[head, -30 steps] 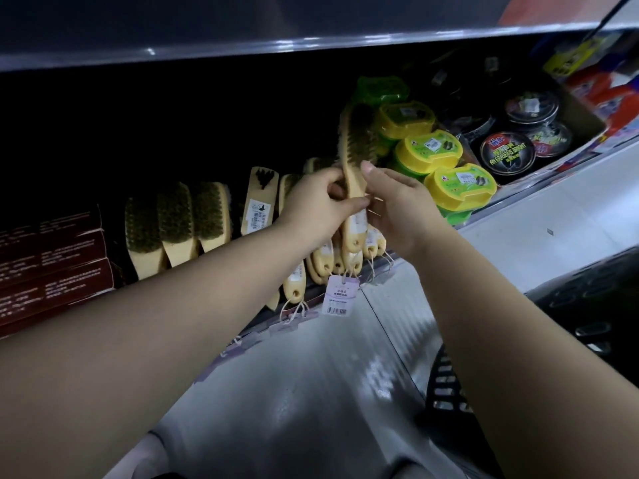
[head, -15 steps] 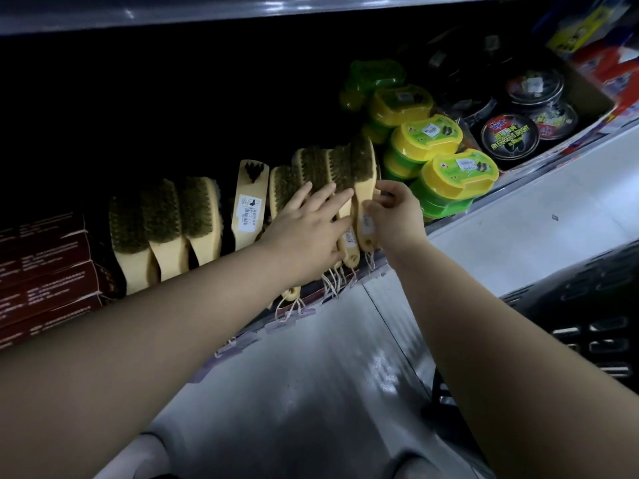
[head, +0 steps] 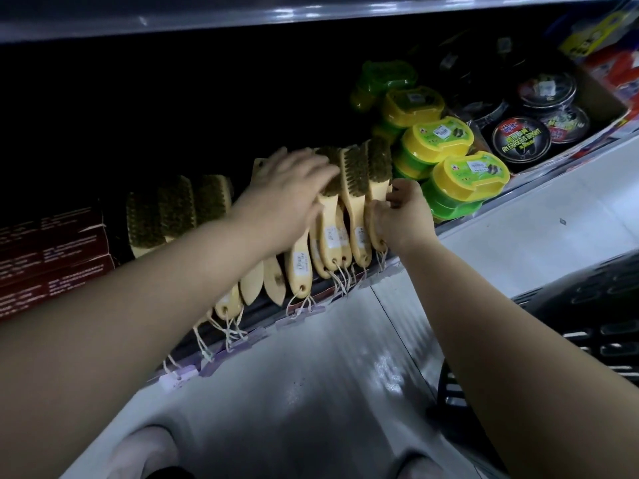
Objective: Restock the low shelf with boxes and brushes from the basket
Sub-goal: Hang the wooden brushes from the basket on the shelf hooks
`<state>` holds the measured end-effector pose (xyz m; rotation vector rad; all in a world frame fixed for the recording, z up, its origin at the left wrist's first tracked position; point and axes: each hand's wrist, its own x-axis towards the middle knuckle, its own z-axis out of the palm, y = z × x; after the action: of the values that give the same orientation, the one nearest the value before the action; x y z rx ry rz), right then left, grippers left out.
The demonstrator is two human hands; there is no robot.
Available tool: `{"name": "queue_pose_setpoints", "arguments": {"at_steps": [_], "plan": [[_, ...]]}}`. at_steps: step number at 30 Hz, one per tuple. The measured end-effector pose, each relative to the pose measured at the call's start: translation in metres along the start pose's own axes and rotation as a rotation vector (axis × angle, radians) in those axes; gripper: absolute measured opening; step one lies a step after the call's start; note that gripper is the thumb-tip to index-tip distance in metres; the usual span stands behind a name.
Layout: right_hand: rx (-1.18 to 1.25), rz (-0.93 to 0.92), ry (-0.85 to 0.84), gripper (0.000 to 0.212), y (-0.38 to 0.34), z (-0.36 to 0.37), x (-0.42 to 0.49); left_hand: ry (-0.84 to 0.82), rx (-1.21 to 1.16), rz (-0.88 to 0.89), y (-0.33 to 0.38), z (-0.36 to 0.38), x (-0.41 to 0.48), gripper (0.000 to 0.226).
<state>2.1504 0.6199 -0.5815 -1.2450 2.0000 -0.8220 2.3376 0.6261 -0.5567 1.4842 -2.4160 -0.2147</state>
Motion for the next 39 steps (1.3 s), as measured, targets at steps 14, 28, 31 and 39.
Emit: {"name": "queue_pose_setpoints", "arguments": {"at_steps": [14,28,31,39], "plan": [[-0.438,-0.489,-0.275,0.027,-0.06,0.041,-0.075,-0.07,-0.083,-0.25,-0.052,-0.025,0.001,0.04],[-0.245,-0.252,-0.354,0.008,-0.046,0.051,-0.087,-0.031,-0.137,-0.342,-0.059,-0.026,0.002,0.041],[-0.277,-0.265,-0.334,0.011,-0.041,0.053,-0.087,-0.052,-0.062,-0.323,-0.056,-0.02,0.001,0.041],[-0.395,-0.27,-0.161,0.039,-0.036,0.051,-0.081,-0.06,0.105,-0.261,-0.05,-0.018,-0.006,0.047]]}}
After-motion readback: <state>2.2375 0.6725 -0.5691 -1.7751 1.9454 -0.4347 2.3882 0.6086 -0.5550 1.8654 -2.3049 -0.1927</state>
